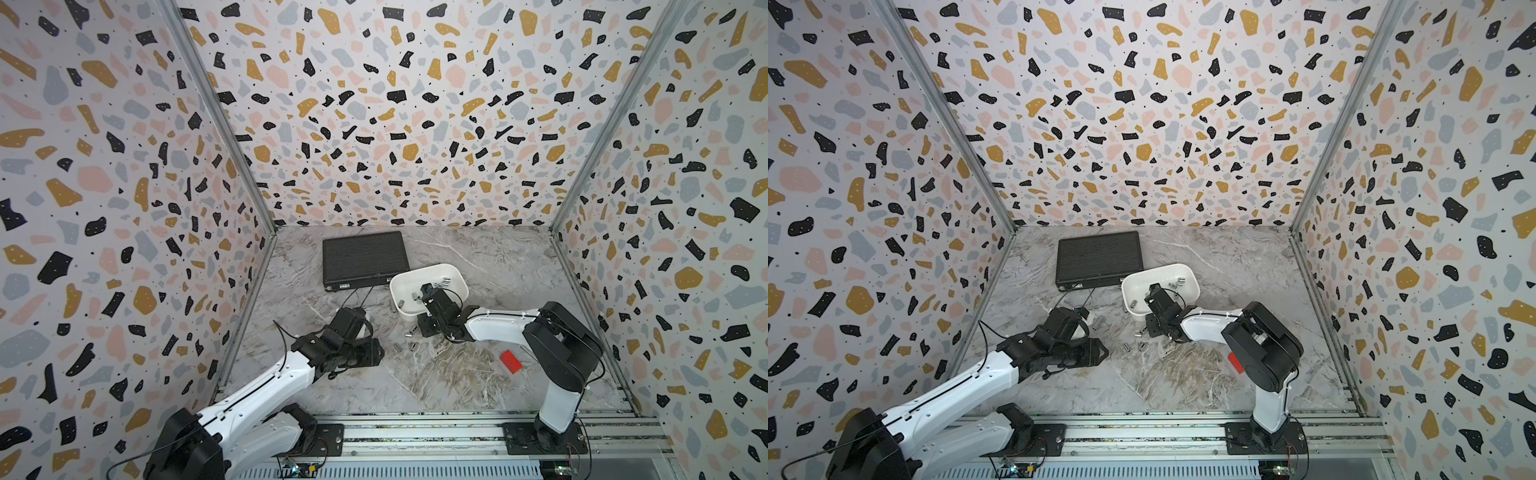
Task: Put the socket on the desktop into the storage box
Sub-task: Pick up the socket head at the center of the board.
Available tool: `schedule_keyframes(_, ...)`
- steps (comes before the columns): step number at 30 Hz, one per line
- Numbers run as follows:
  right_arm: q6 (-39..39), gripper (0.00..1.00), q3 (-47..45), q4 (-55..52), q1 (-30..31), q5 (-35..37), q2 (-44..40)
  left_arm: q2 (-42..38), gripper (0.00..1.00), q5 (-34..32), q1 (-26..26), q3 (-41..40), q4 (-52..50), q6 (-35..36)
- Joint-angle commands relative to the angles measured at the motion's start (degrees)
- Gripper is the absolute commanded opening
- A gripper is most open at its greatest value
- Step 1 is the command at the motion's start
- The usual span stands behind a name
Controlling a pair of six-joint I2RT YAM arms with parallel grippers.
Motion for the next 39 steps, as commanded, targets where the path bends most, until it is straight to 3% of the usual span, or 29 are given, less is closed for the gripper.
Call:
schedule_keyframes(1,0.96,0.46,2.32,-0.87,0.32,2.38,0.28,-0.56,0.57,-0.27,0.22,-0.62,0.93,-0.40)
schedule_keyframes(16,1.53,0.25,1.14,-0.77,0.58,3.82,-1.24,-0.03,0.57,-0.37,0.22,-0.49,1.13,-0.41)
schedule_keyframes(32,1.19,0.25,-4.94,-5.98,0.67,1.68,-16.08,4.72,0.57,-0.09,0.22,2.42,5.58,-0.66)
schedule_keyframes(39,0.57,0.26,-3.36,-9.90,0.58,-1.04,-19.77,8.18,0.57,-0.92,0.22,5.12,7.01,-0.28)
